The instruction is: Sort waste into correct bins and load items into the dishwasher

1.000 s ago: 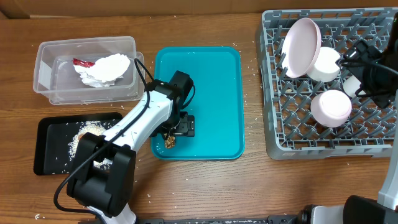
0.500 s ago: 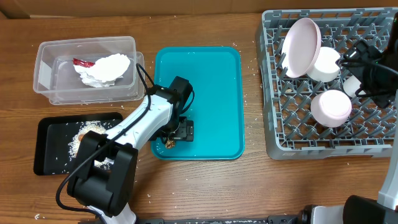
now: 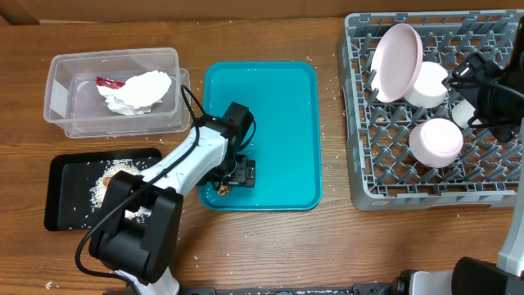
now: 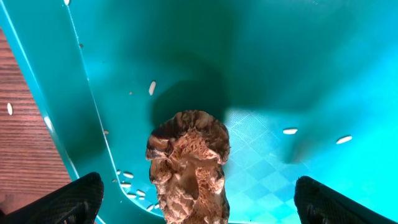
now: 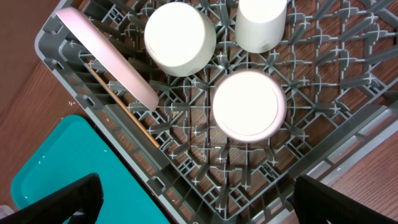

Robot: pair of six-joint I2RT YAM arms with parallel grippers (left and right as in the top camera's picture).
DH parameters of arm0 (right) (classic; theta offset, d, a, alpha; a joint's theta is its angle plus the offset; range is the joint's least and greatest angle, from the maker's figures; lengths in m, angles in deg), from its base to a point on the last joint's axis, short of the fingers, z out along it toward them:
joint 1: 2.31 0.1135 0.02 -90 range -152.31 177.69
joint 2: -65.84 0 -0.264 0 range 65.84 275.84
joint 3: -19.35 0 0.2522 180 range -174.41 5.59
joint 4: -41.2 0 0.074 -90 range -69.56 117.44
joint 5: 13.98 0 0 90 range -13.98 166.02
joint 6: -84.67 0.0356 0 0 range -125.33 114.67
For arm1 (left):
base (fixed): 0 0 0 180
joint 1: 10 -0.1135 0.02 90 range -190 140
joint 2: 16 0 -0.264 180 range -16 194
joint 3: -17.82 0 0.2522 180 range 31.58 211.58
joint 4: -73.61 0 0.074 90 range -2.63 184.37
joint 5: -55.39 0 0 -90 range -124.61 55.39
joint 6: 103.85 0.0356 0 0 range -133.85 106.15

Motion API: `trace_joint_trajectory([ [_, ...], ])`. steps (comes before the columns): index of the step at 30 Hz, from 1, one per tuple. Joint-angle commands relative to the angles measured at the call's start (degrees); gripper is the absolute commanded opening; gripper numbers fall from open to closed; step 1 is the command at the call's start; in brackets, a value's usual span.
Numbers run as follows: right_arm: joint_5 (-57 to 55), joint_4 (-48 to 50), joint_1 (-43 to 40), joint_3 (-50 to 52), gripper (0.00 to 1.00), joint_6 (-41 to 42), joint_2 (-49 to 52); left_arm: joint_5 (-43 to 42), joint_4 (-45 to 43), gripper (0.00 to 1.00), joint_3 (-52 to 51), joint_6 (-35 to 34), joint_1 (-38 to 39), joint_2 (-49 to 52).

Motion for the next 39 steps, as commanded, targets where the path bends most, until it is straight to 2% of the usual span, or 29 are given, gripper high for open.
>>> trace_joint_trajectory([
  [1,-0.5,0.2,0.0,-0.5,1.0,0.0,-0.3,0.6,-0.2,1.0,-0.8,1.0,0.0,0.7],
  [32,-0.5,0.2,0.0,-0.5,1.0,0.0,-0.3,-2.1,-5.9,1.0,-5.2,2.8,0.0,0.7],
  [39,-0.5,0.2,0.0,-0.5,1.0,0.0,-0.3,-1.7,-5.7,0.85,-4.7,2.7,0.0,0.7],
])
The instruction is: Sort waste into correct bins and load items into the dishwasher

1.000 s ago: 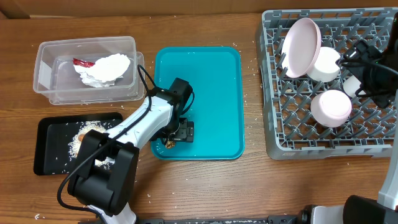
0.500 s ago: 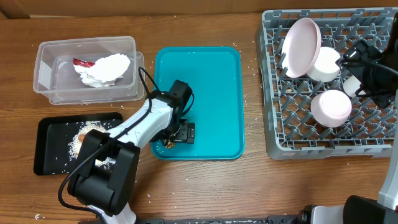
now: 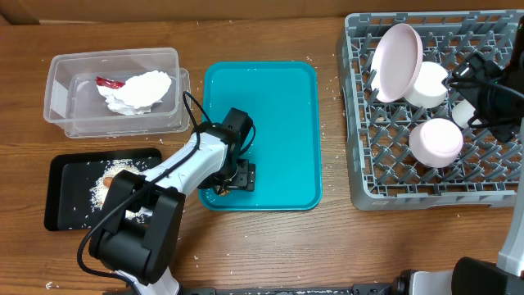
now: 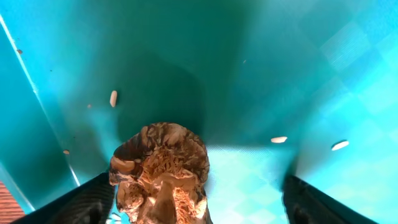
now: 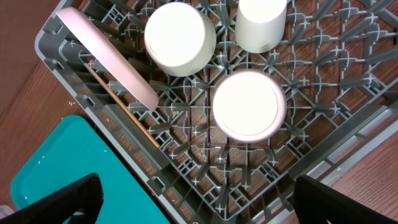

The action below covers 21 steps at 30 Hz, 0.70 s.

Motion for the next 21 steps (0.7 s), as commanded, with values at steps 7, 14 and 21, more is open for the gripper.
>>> trace_joint_trajectory([
  [7,-0.5,0.2,0.0,-0.5,1.0,0.1,-0.3,0.9,0.9,0.7,1.0,0.8,0.0,0.7],
  [14,-0.5,0.2,0.0,-0.5,1.0,0.1,-0.3,0.9,1.1,0.57,1.3,0.6,0.0,0.7],
  [21,-0.5,0.2,0.0,-0.5,1.0,0.1,-0.3,0.9,1.6,0.54,1.7,0.4,0.0,0.7],
])
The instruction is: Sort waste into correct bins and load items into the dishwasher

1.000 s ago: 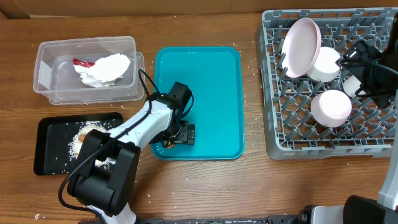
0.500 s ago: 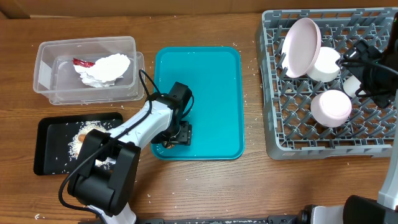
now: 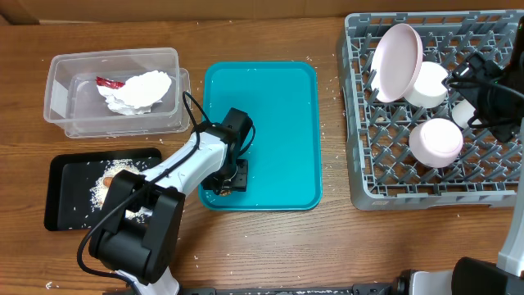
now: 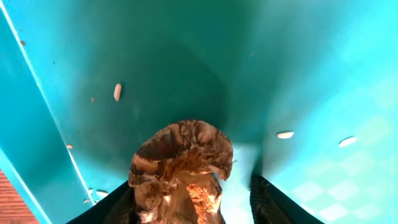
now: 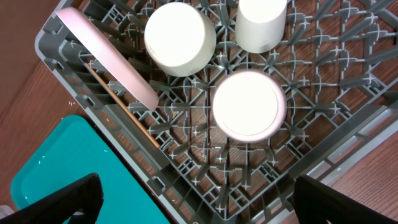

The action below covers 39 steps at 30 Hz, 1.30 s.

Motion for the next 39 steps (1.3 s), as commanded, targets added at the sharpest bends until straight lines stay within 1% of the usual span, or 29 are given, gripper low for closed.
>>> trace_joint_trajectory([
  [1,-0.5,0.1,0.0,-0.5,1.0,0.1,-0.3,0.8,0.7,0.53,1.7,0.4,0.0,0.7],
  [10,-0.5,0.1,0.0,-0.5,1.0,0.1,-0.3,0.8,4.2,0.49,5.4,0.0,0.0,0.7],
  [16,-0.5,0.1,0.0,-0.5,1.0,0.1,-0.3,0.8,6.7,0.43,8.8,0.0,0.0,0.7],
  [22,-0.5,0.1,0.0,-0.5,1.0,0.1,-0.3,0.8,8.3,0.43,10.5,-1.1,0.0,0.7],
  [31,-0.5,0.1,0.0,-0.5,1.0,0.1,-0.3,0.8,15.0,0.42,17.5,-1.5,-0.7,0.2],
  [35,-0.5,0.1,0.0,-0.5,1.0,0.1,-0.3,0.7,17.4,0.45,20.8,-2.6,-1.5,0.2],
  [37,-0.5,0.1,0.0,-0.5,1.0,0.1,-0.3,2.5,17.1,0.49,20.7,-1.8,-1.6,0.2],
  [39,-0.5,0.1,0.0,-0.5,1.0,0.1,-0.3,5.6,16.8,0.56,19.4,-1.9,-1.6,0.2],
])
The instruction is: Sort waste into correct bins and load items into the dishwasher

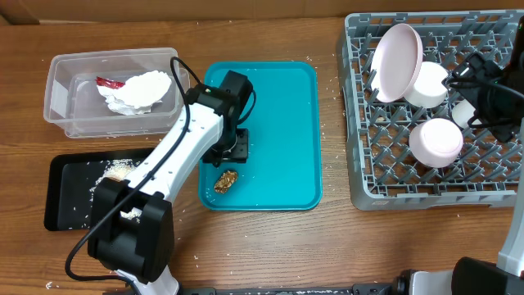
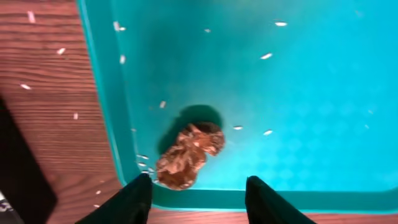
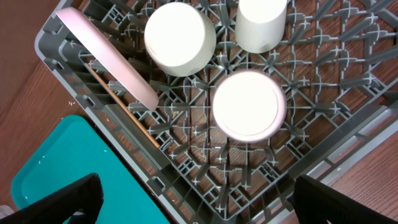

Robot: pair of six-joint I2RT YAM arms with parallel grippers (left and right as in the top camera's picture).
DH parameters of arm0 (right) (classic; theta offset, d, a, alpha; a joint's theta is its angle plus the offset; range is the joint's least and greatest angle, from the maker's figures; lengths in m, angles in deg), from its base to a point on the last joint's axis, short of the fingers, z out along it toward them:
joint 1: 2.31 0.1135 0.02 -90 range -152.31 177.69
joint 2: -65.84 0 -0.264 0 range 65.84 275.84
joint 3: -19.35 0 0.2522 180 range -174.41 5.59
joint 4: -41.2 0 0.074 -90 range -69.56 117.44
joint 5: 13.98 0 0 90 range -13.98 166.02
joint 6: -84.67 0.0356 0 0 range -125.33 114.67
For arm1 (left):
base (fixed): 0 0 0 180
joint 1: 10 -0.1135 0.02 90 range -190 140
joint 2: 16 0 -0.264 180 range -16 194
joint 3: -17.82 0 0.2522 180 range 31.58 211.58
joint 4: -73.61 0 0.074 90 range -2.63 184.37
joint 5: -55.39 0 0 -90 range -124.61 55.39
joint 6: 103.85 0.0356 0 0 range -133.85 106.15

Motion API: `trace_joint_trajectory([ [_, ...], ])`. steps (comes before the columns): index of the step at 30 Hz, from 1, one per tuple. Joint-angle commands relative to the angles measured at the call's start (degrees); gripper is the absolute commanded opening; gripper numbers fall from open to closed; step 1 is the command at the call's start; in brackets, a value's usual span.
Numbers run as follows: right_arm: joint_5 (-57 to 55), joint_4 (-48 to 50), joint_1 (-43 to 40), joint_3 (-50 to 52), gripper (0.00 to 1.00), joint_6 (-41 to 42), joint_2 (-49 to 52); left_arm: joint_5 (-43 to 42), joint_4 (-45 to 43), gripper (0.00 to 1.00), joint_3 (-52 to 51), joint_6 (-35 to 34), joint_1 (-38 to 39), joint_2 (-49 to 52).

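A brown, wrinkled food scrap [image 1: 226,180] lies in the near left corner of the teal tray [image 1: 286,123]; the left wrist view shows the scrap [image 2: 189,154] beside the tray's rim. My left gripper [image 1: 232,149] hangs open above the tray, just behind the scrap, with nothing between its fingers [image 2: 138,198]. My right gripper [image 3: 196,190] is open and empty over the grey dish rack [image 1: 359,168]. The rack holds a pink plate [image 1: 397,49] on edge, a white cup [image 1: 430,82] and an upturned pink cup [image 1: 436,141].
A clear bin [image 1: 56,90] with crumpled white paper [image 1: 137,88] and a red wrapper stands at the back left. A black tray [image 1: 67,209] with food crumbs lies in front of it. Rice grains are scattered on the teal tray and the wood.
My left gripper was low with its fingers closing round the scrap. It is now higher and further back, open, and the scrap lies on the tray. The right arm has not moved.
My left gripper stood open low over the scrap in the tray corner, then lower with its fingers on either side, then narrowed around it. Now it is raised and empty, the scrap on the tray. The right gripper stayed open over the rack throughout.
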Motion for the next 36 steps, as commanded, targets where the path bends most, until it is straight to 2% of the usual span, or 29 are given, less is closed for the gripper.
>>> trace_joint_trajectory([
  [1,-0.6,0.2,0.0,-0.5,1.0,0.1,-0.3,4.5,-0.3,0.58,-0.9,-0.2,-0.2,0.2],
  [6,-0.6,0.2,0.0,-0.5,1.0,0.1,-0.3,3.7,-6.2,0.71,-7.4,2.8,-0.1,0.3],
  [10,-0.6,0.2,0.0,-0.5,1.0,0.1,-0.3,1.1,-10.3,0.77,-12.3,4.9,-0.2,0.3],
  [17,-0.6,0.2,0.0,-0.5,1.0,0.1,-0.3,-0.7,-11.7,0.89,-13.0,10.4,-0.2,0.3],
  [27,-0.6,0.2,0.0,-0.5,1.0,0.1,-0.3,-0.6,-14.1,0.91,-13.7,10.6,-0.2,0.7],
  [36,-0.6,0.2,0.0,-0.5,1.0,0.1,-0.3,-0.5,-16.9,0.97,-17.0,11.5,-0.2,0.7],
])
